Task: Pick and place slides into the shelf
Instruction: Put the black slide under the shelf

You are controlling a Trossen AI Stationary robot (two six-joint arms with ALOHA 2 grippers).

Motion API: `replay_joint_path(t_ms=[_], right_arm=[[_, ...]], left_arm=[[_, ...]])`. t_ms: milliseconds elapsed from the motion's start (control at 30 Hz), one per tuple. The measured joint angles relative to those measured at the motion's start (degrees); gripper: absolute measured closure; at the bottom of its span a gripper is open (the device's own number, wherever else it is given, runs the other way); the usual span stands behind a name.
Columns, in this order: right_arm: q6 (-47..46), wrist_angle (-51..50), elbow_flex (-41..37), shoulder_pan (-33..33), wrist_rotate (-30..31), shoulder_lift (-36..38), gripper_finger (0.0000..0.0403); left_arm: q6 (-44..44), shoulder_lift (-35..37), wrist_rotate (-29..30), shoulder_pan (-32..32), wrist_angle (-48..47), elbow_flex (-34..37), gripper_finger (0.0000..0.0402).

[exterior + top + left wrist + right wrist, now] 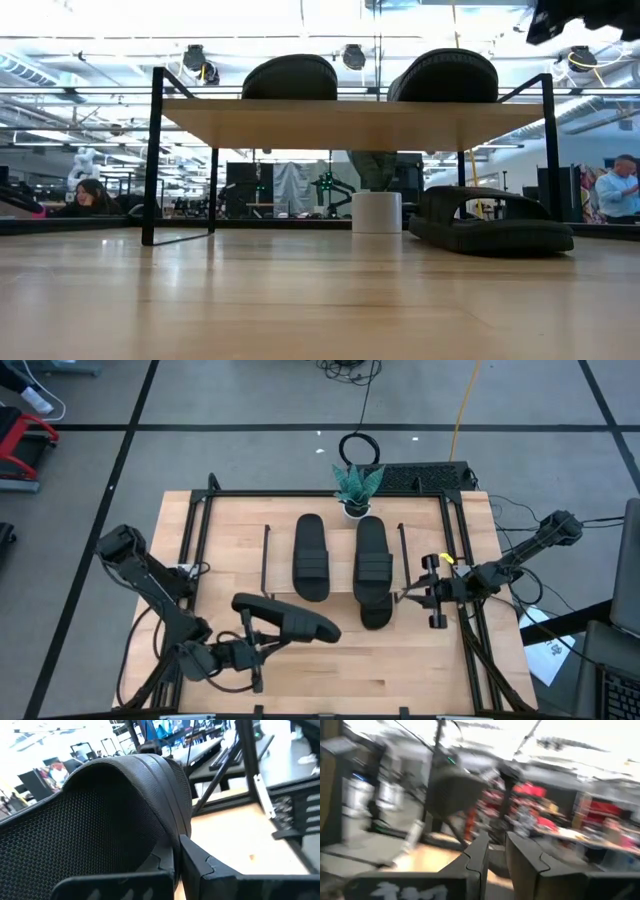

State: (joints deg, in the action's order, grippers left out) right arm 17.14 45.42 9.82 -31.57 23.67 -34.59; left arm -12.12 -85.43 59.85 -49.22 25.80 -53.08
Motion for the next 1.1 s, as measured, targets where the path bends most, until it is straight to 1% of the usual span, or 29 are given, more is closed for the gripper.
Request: replay_joint_path(t_ms=[67,100,233,367,500,567,633,700,833,967,1033,1100], right_arm=[[-0.3,2.6,0.1,0.0,-3.3,-1.2,0.0344],[-0.2,3.7,0.1,0.0,-3.6,-2.0,0.0344],[0.2,4.1,2.5,0.1,-1.2,-6.6,0.0344],[2.8,3.9,6.9,0.1,-1.3,-12.4,0.0344],[8.8,-2.0,13.5,0.1,-1.3,-19.5,0.0344],[13.8,-4.5,17.3,0.1,-1.3,-24.1,0.0344],[18.6,-4.5,21.2,-0.2,-1.3,-28.7,0.0344],[22.5,-4.6,24.7,-0.9,-0.9,-33.0,0.0344],[30.8,-4.4,31.5,-3.2,4.9,-40.2,0.0343],[40.1,-4.7,36.4,-5.8,12.0,-46.4,0.0343],[43.0,-3.9,38.7,-6.7,15.6,-49.0,0.0343],[45.5,-3.3,41.0,-7.3,17.3,-51.2,0.0343]], left_arm=[[-1.3,0.0,-0.1,0.7,-0.6,0.0,0.0401],[-2.4,0.0,0.0,0.9,-0.5,0.0,0.0401],[-6.0,0.0,0.1,1.9,-0.5,0.0,0.0401],[-7.6,0.0,0.2,2.5,-0.6,0.0,0.0401],[-6.7,0.0,-0.8,2.3,-0.6,0.0,0.0401],[-4.9,0.3,-0.8,1.9,-1.0,0.0,0.0401],[-1.6,1.4,-0.9,1.3,-2.0,0.0,0.0400],[4.0,3.1,-0.8,0.6,-4.4,0.0,0.0401],[19.7,7.9,-2.3,-0.4,-13.9,0.0,0.0400],[35.7,10.9,-8.0,-0.2,-23.4,0.0,0.0401],[42.1,11.0,-11.3,0.3,-26.5,0.0,0.0400],[48.0,10.8,-14.3,0.7,-28.3,0.0,0.0400]])
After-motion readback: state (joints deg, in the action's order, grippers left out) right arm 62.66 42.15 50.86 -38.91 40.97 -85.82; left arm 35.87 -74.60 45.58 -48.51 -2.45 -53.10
